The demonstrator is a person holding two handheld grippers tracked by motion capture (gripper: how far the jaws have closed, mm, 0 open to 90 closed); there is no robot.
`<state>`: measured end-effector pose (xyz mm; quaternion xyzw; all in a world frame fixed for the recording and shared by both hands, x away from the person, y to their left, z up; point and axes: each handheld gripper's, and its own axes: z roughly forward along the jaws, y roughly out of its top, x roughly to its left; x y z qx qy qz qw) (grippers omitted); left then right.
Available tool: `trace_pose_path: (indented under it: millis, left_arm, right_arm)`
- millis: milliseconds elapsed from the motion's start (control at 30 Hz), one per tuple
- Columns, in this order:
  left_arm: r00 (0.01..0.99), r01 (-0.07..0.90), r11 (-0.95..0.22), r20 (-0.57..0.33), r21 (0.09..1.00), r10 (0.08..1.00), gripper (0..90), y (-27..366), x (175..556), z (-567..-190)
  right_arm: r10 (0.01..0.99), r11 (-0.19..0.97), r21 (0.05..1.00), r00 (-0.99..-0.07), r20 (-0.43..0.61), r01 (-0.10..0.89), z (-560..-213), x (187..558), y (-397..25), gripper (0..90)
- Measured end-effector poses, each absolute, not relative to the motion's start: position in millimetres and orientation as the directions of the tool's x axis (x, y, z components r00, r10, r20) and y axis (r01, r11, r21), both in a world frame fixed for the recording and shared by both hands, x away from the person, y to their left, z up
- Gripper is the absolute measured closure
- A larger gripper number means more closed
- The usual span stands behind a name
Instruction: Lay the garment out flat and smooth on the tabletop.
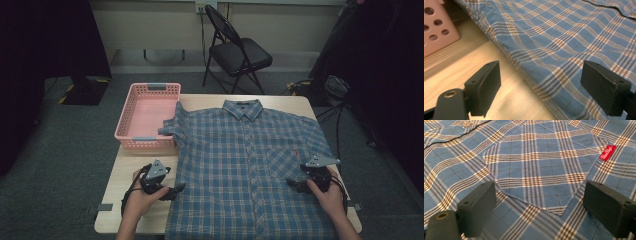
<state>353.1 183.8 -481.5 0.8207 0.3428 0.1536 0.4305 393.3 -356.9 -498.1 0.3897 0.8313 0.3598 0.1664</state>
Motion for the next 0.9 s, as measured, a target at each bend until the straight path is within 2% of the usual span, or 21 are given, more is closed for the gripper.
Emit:
trace_pose_path:
  millis: [900]
  left_arm:
    - [0.692, 0.478, -0.397, -0.057, 0.784, 0.72, 16.1, 209.7, 356.8, -498.6]
  right_arm:
    - [0.767, 0.438, 0.728, -0.641, 0.004, 0.528, -498.1, 393.3, -356.8, 10.5]
